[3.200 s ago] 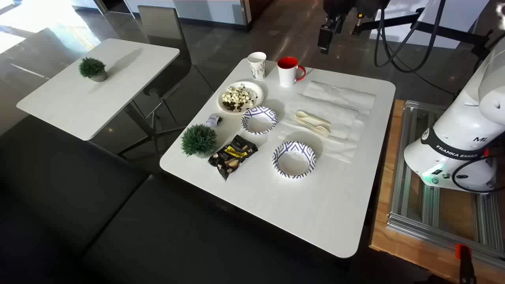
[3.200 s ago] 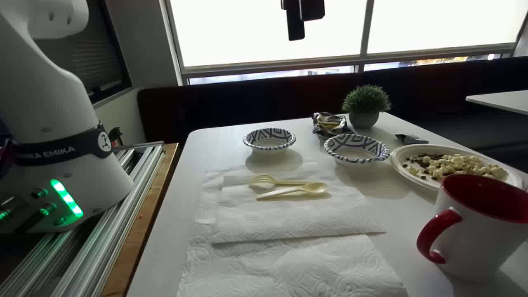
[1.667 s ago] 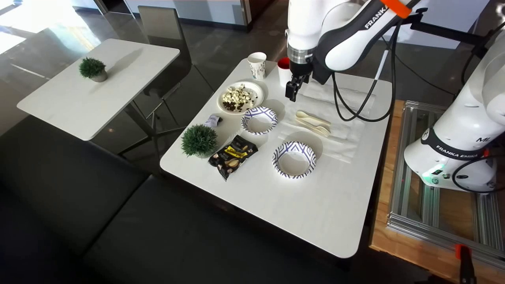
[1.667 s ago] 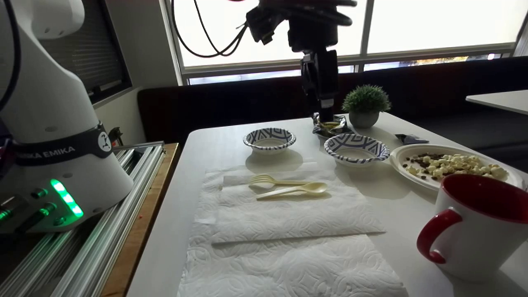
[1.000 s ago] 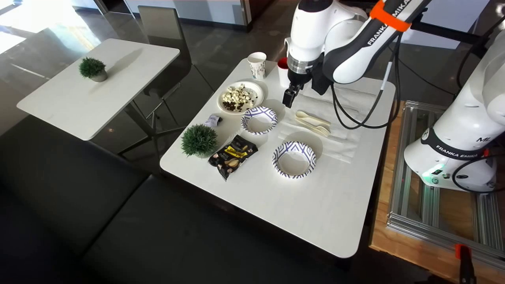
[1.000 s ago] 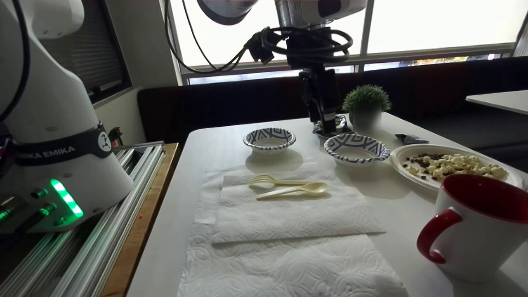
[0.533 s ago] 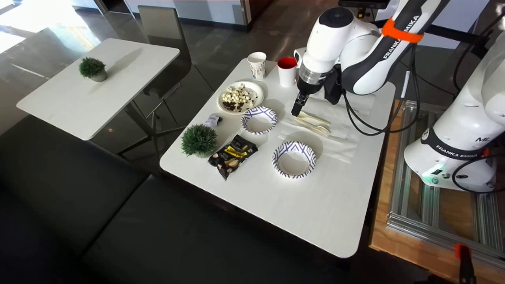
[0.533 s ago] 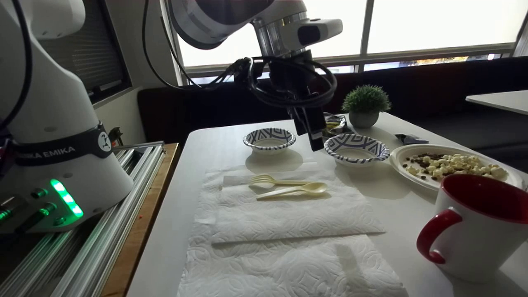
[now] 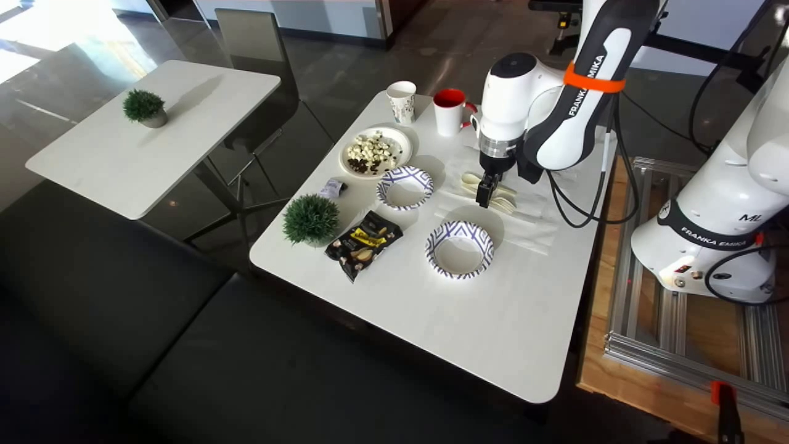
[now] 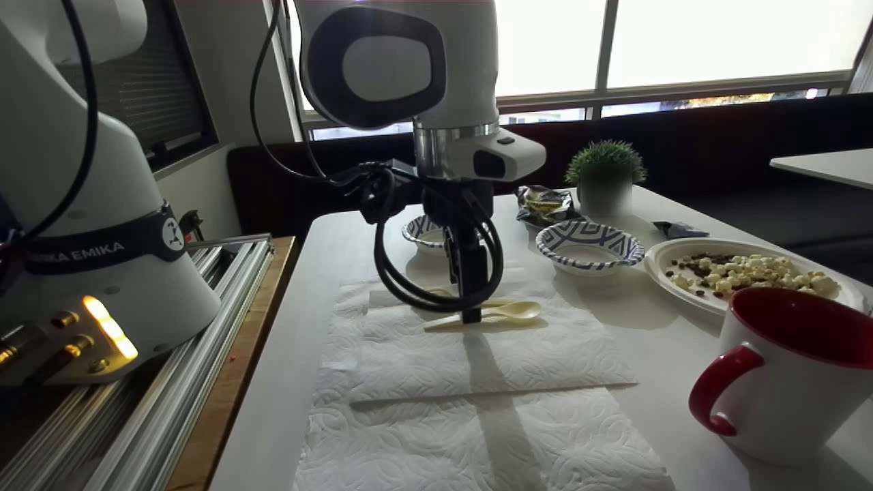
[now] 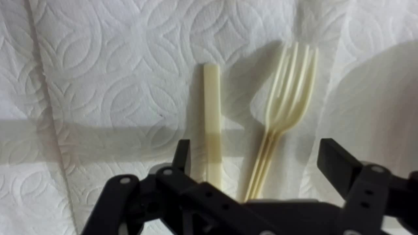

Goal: Pick up the spoon from the table and scoop some of the contents in the bowl and pour them in the other bowl

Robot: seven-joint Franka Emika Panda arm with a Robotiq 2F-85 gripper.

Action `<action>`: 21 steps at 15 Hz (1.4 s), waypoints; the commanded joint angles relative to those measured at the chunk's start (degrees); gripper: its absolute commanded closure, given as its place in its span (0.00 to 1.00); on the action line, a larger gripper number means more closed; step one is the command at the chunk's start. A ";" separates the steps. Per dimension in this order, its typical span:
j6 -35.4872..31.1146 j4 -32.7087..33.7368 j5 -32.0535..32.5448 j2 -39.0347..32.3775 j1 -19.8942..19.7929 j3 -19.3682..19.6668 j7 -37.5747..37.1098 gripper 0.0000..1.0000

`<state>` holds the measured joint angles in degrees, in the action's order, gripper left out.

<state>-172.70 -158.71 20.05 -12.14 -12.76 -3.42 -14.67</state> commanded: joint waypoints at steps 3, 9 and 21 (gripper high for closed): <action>3.43 0.05 -6.74 0.21 -8.80 -6.81 7.57 0.00; 1.74 0.45 -17.14 0.94 -11.65 -8.23 19.77 0.00; 7.40 1.68 -28.26 4.88 -5.40 -3.09 30.61 0.47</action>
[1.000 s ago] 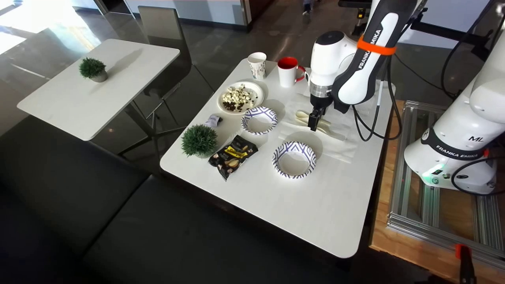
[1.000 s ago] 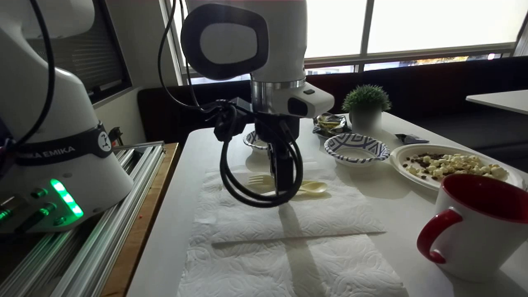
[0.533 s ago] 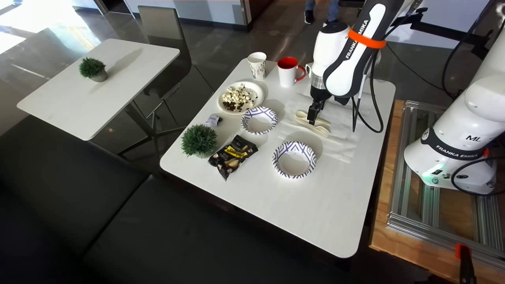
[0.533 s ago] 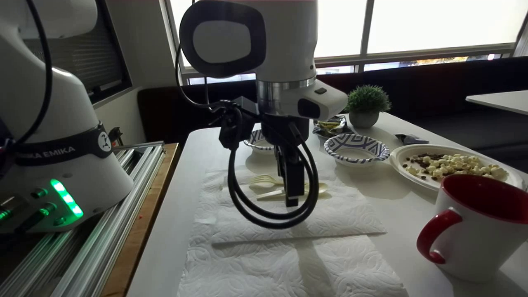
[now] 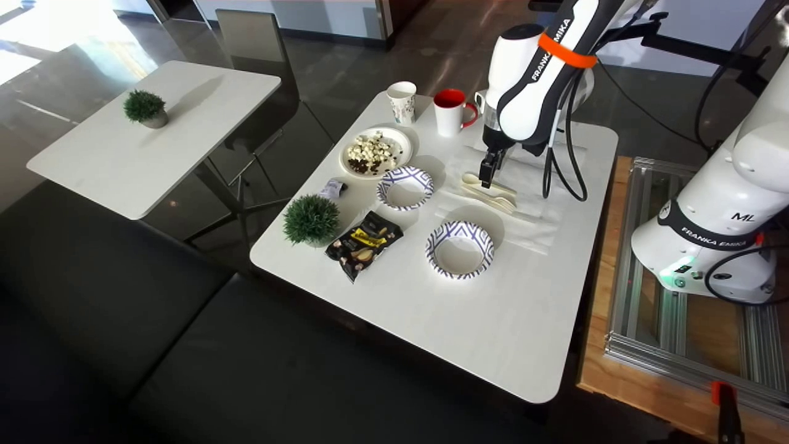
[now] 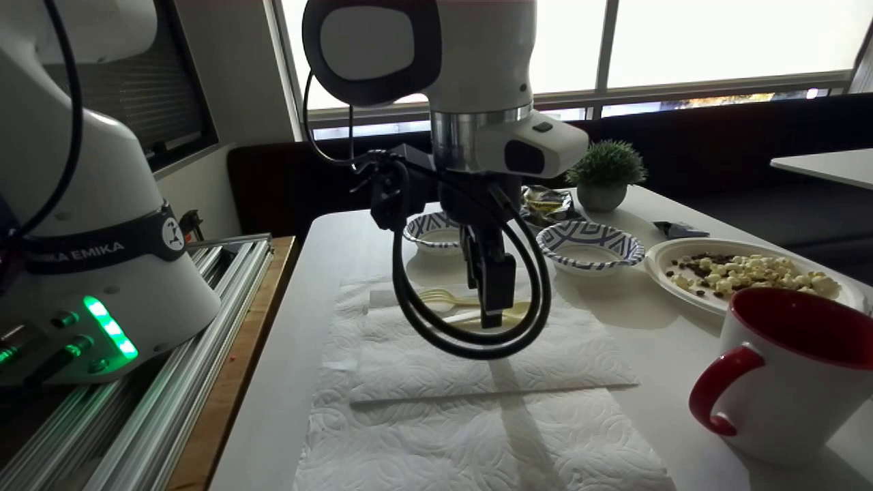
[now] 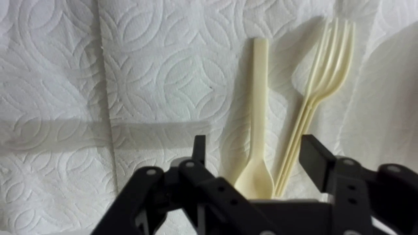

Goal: Pick up the spoon from the table and scoop some of the contents in the bowl and pour them in the other bowl

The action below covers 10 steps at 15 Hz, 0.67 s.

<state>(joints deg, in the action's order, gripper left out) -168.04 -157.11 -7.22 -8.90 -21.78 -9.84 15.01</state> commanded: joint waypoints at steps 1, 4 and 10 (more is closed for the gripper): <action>3.01 0.14 -0.64 1.58 4.65 4.30 0.58 0.53; 2.31 0.63 -0.94 0.78 6.73 5.87 0.90 0.53; 1.70 1.89 0.84 -1.04 10.06 8.43 -0.87 0.48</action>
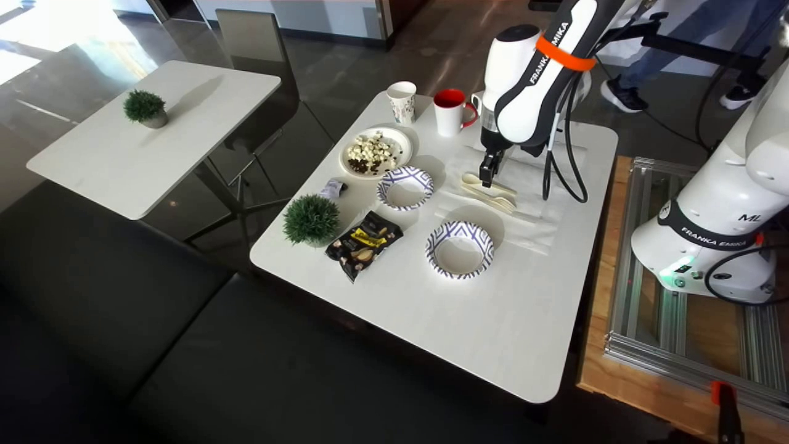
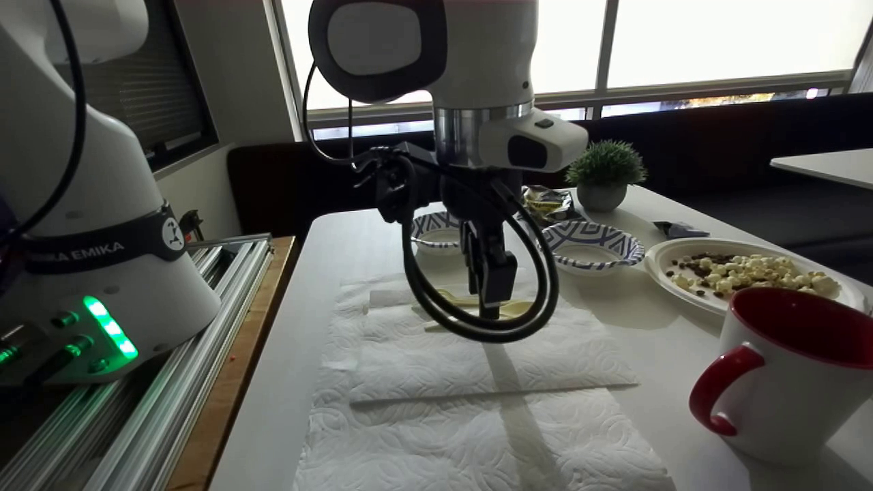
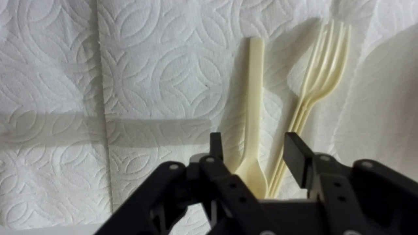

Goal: Pick up the spoon from the table and scoop some of the contents in the bowl and pour them in the other bowl

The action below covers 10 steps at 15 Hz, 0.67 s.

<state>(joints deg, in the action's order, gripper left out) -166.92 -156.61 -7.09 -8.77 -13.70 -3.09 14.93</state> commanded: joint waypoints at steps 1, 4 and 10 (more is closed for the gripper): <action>0.59 1.62 1.02 -1.50 2.42 2.11 -1.15 0.52; 0.78 2.19 1.13 -2.50 3.02 2.69 -1.32 0.56; 1.04 3.24 1.40 -4.48 3.44 3.00 -1.56 0.75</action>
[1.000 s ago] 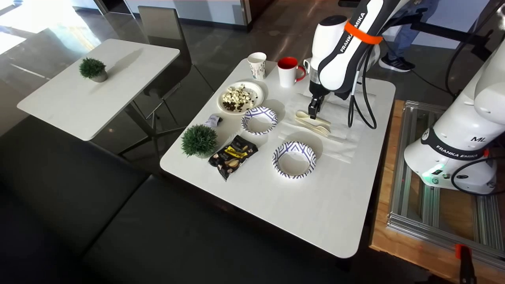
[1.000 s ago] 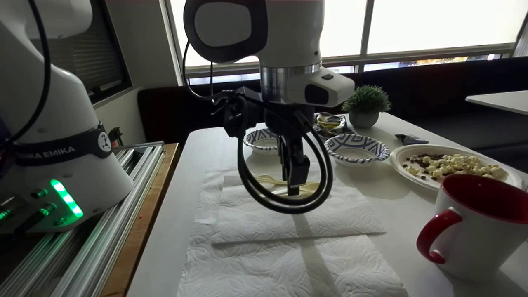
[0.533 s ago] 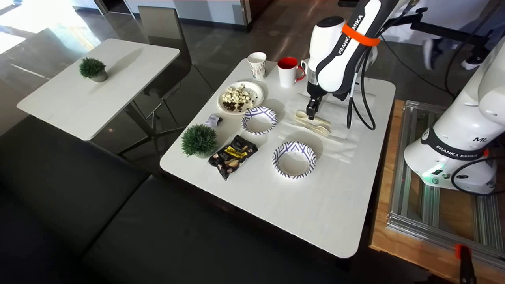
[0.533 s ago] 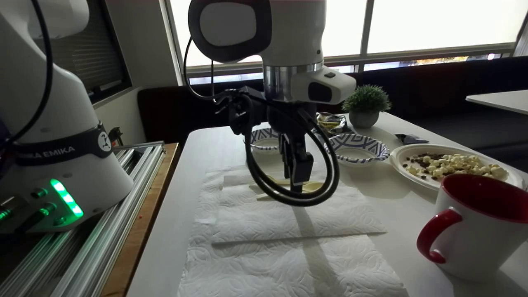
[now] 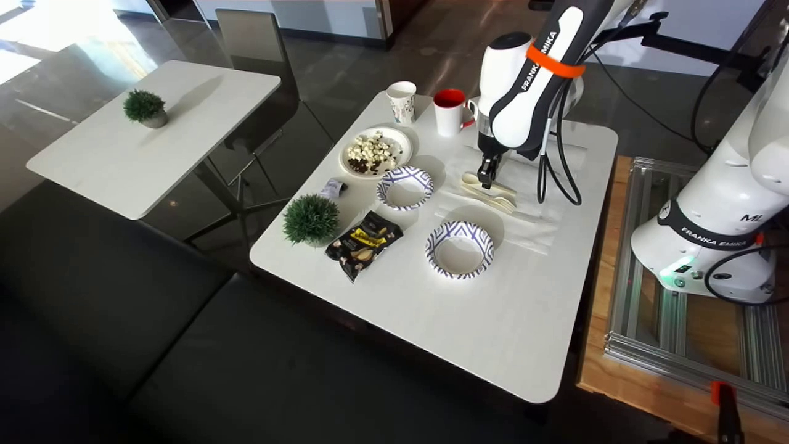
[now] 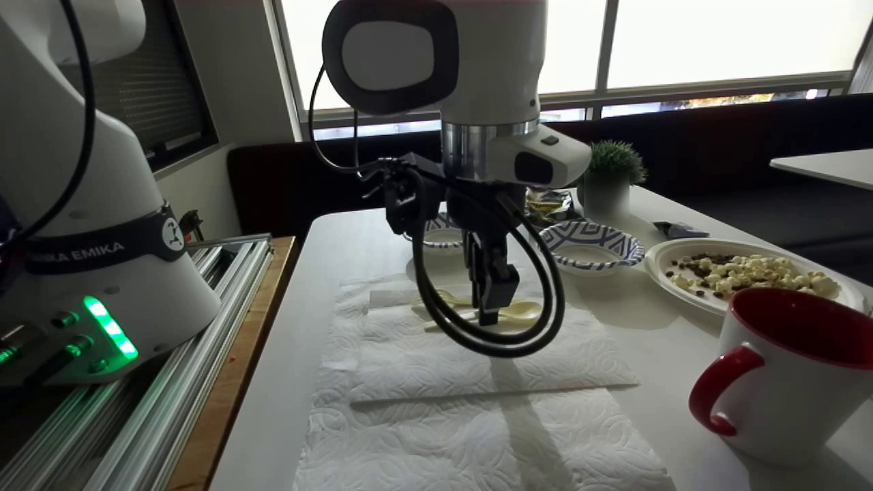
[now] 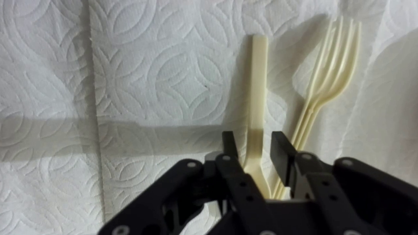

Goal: Pick up the spoon from the table and scoop some of the contents in the bowl and pour them in the other bowl

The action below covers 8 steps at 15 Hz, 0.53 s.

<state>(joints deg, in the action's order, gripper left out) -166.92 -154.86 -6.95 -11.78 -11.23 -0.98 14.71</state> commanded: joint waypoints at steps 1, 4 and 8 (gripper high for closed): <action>1.02 1.46 1.62 -1.59 1.27 1.16 -1.71 0.92; 1.28 0.24 1.70 0.51 1.35 1.28 -1.79 1.00; 1.83 0.57 -1.12 4.04 -1.03 0.18 0.94 0.97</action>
<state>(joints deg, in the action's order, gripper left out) -166.92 -154.57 -6.79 -11.22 -11.05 -0.66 14.36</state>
